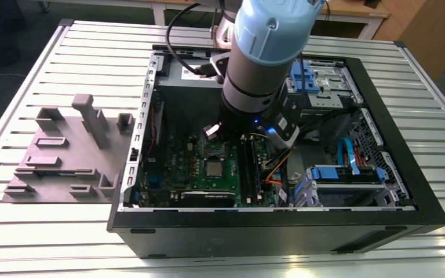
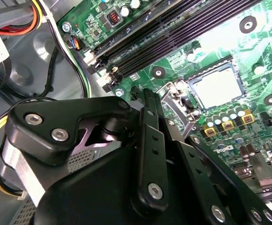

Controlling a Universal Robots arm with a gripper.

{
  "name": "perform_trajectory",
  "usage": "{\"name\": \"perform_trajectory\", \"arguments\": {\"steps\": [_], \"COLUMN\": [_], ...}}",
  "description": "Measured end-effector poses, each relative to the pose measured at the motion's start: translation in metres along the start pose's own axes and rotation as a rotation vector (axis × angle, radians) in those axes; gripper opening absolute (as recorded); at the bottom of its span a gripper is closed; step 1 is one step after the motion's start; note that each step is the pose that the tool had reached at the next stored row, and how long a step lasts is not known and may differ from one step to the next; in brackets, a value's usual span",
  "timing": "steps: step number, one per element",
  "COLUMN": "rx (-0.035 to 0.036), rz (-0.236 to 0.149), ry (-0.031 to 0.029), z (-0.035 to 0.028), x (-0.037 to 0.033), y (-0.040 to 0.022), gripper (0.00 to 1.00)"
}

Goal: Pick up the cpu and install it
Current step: 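Close the cpu cover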

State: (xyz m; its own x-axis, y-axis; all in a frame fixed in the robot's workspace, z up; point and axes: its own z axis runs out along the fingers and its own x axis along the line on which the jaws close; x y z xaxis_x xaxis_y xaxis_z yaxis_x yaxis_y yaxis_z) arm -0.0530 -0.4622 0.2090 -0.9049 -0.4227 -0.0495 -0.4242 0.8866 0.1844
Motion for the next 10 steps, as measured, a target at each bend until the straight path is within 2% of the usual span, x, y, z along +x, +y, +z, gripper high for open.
{"name": "perform_trajectory", "arguments": {"steps": [10], "rx": [-0.0001], "rz": [0.0], "ry": [0.0001], "z": [-0.004], "x": [0.0027], "y": [-0.0054], "gripper": [0.1]}}
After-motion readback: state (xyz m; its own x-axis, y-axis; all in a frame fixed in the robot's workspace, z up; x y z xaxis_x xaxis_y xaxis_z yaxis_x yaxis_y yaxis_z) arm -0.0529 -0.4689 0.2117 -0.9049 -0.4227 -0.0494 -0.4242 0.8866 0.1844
